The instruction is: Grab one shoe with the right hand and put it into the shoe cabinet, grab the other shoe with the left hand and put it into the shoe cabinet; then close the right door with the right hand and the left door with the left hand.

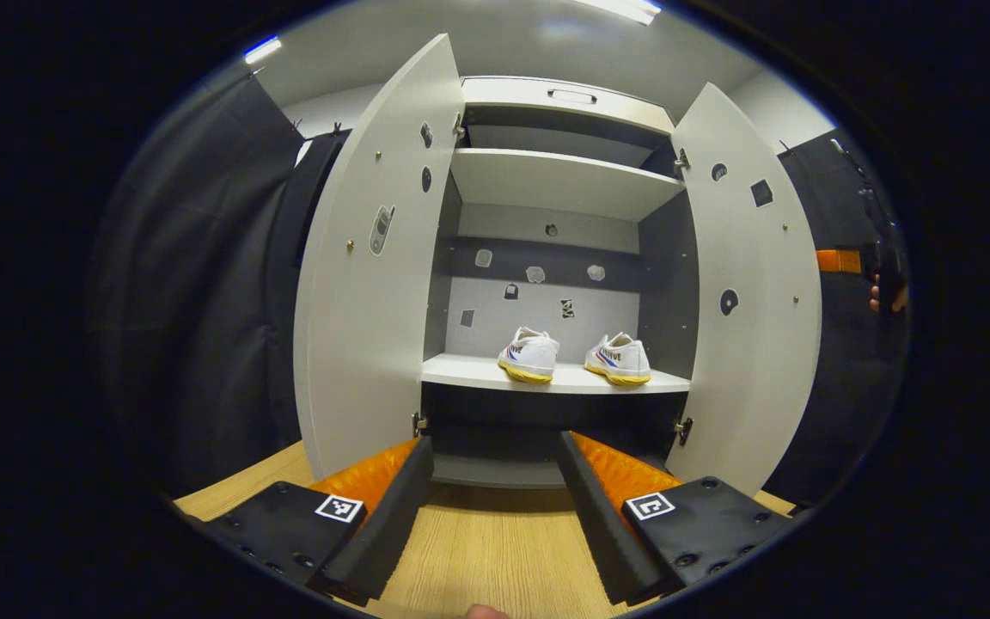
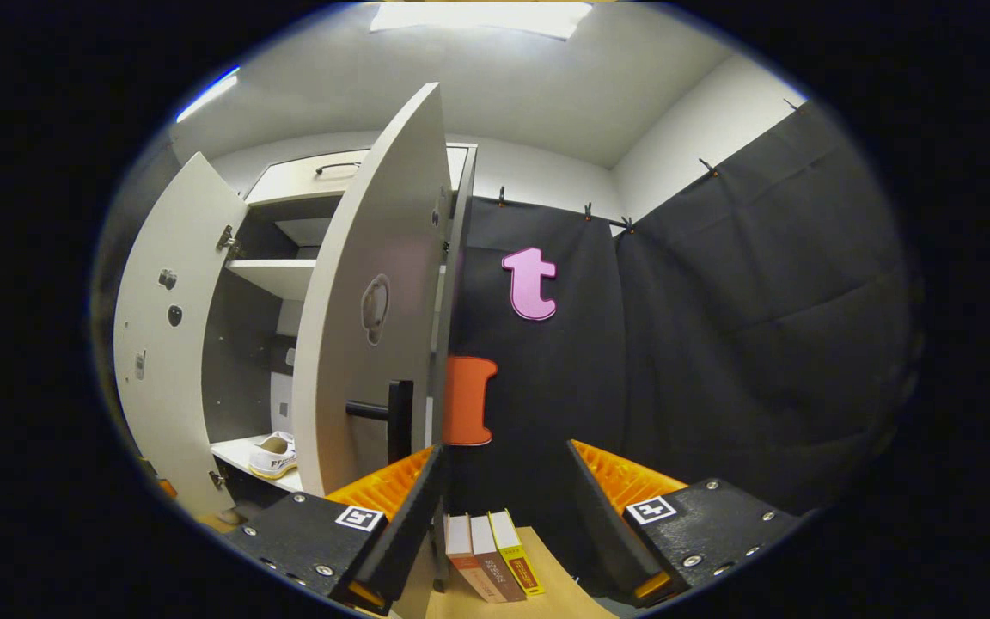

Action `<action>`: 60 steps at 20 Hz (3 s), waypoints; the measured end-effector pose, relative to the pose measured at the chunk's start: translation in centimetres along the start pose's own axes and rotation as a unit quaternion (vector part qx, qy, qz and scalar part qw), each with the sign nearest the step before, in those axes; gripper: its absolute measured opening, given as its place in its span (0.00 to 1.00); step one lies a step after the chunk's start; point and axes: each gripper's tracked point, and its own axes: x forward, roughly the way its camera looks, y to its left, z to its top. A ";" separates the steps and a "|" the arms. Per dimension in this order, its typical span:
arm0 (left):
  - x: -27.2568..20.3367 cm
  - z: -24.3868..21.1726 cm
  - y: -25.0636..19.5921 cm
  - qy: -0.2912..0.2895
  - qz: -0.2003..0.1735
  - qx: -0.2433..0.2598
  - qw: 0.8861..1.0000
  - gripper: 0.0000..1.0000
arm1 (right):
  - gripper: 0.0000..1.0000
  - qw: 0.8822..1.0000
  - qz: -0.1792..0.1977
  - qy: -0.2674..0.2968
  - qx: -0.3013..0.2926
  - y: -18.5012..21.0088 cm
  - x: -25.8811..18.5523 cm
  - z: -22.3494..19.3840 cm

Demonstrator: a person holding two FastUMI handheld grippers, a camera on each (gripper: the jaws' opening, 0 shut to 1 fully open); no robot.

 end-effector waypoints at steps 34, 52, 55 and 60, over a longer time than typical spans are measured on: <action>-1.5 0.1 5.3 -0.002 0.048 0.012 0.999 0.95 | 0.90 0.985 0.170 -0.001 0.038 21.8 7.0 -1.0; -1.8 0.3 4.6 -0.003 0.034 -0.003 0.999 0.95 | 0.90 0.987 0.150 0.023 0.051 23.8 10.8 -2.5; -1.8 0.9 4.4 -0.007 0.031 -0.003 0.999 0.95 | 0.92 0.989 0.132 0.010 0.060 22.3 10.0 -1.6; -1.8 2.7 3.9 -0.024 0.025 0.004 0.999 0.95 | 0.92 0.992 0.112 0.003 0.064 18.8 4.9 -2.0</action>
